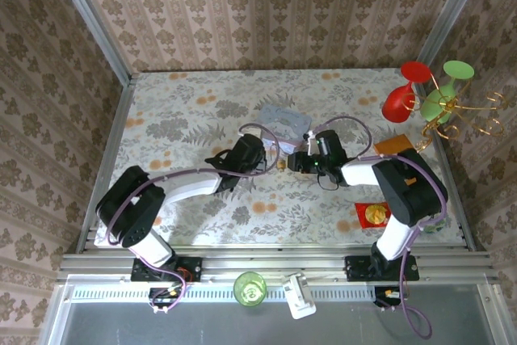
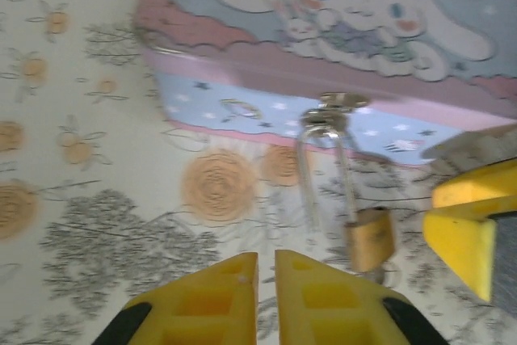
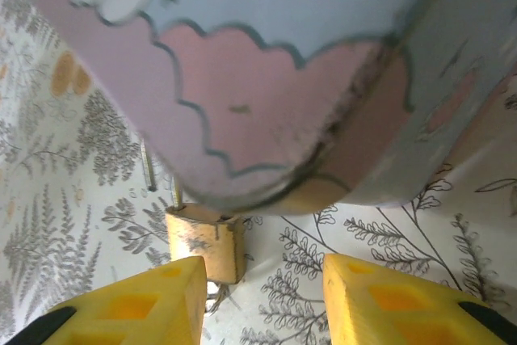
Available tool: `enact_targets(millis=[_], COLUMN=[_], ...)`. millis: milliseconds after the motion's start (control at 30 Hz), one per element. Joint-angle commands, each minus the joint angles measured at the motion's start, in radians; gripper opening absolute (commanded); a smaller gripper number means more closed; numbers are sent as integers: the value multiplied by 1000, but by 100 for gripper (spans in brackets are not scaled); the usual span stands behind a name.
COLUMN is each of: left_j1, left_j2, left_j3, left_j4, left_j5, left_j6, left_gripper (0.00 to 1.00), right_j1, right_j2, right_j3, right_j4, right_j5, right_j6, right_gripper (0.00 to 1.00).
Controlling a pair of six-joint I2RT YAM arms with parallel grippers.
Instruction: Unlock a padlock with a key
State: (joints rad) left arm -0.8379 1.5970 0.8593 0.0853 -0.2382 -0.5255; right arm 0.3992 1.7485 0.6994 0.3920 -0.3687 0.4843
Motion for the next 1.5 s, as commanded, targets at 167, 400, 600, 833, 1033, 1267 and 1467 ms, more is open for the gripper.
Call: enact_targets(millis=[167, 400, 600, 833, 1033, 1267, 1467], left_j1=[123, 60, 24, -44, -49, -70, -66], left_j2=[-9, 17, 47, 153, 221, 224, 281], left_j3=[127, 121, 28, 62, 124, 144, 182], left_j4=[-26, -75, -37, -7, -98, -108, -149], left_j5=[15, 63, 71, 108, -22, -82, -71], left_j6=[195, 154, 124, 236, 235, 267, 237], left_gripper=[41, 34, 27, 42, 53, 57, 49], right_j1=[58, 113, 120, 53, 31, 24, 0], right_j2=[101, 96, 105, -93, -267, -412, -449], right_j3=[79, 74, 99, -71, -145, -213, -243], right_j4=[36, 64, 20, 81, -11, -32, -33], right_j5=[35, -45, -24, 92, 131, 126, 116], right_j6=[15, 42, 33, 99, 56, 37, 36], right_gripper=[42, 34, 31, 37, 37, 36, 36])
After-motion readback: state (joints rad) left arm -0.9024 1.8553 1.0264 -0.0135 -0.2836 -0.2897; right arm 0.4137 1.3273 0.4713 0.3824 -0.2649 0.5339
